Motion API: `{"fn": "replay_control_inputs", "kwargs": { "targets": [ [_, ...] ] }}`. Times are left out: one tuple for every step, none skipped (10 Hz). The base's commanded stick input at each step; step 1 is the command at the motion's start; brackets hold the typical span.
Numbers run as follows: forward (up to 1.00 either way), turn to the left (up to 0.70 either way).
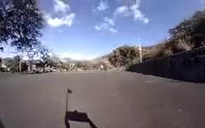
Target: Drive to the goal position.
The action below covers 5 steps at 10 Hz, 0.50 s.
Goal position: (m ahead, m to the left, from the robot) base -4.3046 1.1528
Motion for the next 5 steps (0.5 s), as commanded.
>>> {"fn": "replay_control_inputs", "kwargs": {
  "targets": [
    [0.70, 0.00],
    [0.70, 0.00],
    [0.70, 0.00],
    [0.70, 0.00],
    [0.70, 0.00]
  ]
}}
